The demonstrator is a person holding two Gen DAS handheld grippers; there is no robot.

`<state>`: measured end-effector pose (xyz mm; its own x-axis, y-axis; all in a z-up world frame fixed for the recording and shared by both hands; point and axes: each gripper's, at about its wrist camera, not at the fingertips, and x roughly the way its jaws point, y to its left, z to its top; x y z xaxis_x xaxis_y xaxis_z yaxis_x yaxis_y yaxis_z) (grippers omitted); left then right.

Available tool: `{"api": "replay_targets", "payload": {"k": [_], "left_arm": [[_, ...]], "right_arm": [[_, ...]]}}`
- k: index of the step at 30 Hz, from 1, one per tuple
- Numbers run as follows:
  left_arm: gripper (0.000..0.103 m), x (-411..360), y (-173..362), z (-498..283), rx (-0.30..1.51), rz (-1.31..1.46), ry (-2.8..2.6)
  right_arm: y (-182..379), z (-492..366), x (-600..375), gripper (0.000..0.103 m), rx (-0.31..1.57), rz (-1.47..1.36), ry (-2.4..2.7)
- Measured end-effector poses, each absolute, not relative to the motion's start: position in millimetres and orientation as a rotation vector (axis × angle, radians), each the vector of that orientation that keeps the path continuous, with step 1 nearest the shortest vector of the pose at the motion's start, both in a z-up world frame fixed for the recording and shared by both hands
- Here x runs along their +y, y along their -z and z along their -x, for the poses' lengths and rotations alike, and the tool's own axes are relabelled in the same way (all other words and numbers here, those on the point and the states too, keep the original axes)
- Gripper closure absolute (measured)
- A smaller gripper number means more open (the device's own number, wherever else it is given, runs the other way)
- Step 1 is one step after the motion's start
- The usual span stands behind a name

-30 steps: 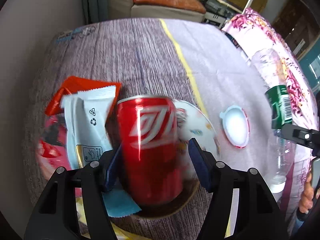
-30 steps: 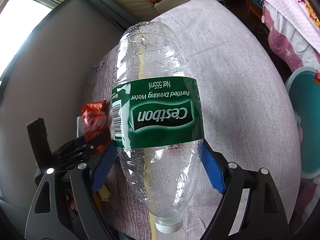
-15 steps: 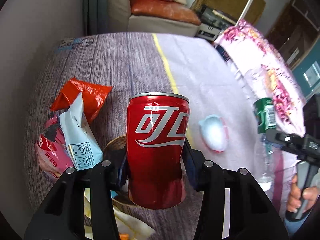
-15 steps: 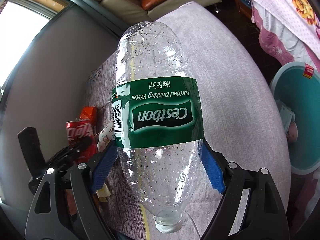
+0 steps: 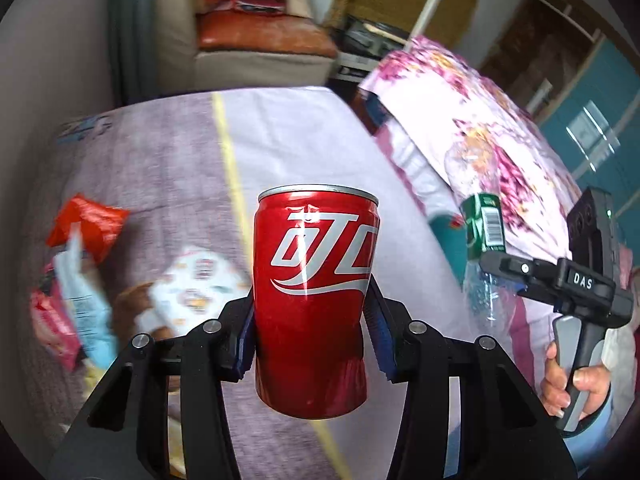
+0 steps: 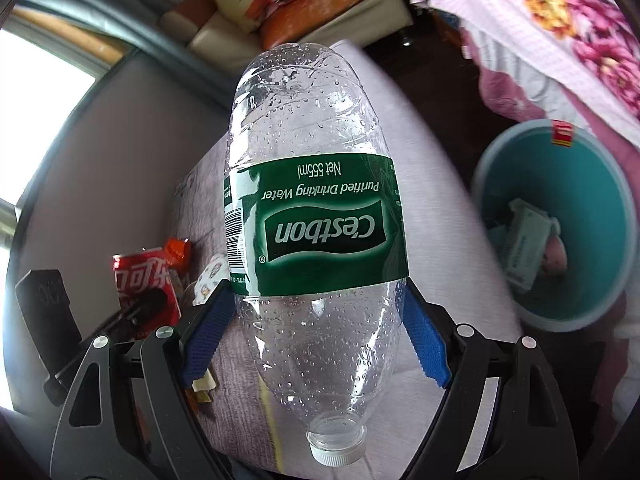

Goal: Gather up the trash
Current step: 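Carry can and bottle over the teal bin and open the right tool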

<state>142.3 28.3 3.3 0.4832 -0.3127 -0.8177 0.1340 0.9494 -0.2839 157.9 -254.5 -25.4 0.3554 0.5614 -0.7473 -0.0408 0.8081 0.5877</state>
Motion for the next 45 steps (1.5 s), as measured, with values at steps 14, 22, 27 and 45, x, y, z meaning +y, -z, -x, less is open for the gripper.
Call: {"api": "replay_targets", "payload": {"k": [14,22,27,45], "left_arm": [[0.055,-121.6,16.0,-162.0,1.078,0.07,0.491],[0.055,-168.0,27.0,-171.0,1.11,0.009,0.534],[0.055,-184.7,33.1,-178.6,1.127,-0.007,0.548],[0.055,-217.5,61.7,-202.7,1.192,-0.031,0.579]], "right_arm": [[35.3,-137.1,-372.8,0.025,1.121,-0.61,-0.226],[57.2,-139.8,-415.0,0.025,1.143,-0.658,-0.168],[71.8,-143.2,-430.8,0.025,1.178,-0.687,-0.154],[107.7,-157.3,-451.6,0.024,1.262,-0.77,-0.093]]}}
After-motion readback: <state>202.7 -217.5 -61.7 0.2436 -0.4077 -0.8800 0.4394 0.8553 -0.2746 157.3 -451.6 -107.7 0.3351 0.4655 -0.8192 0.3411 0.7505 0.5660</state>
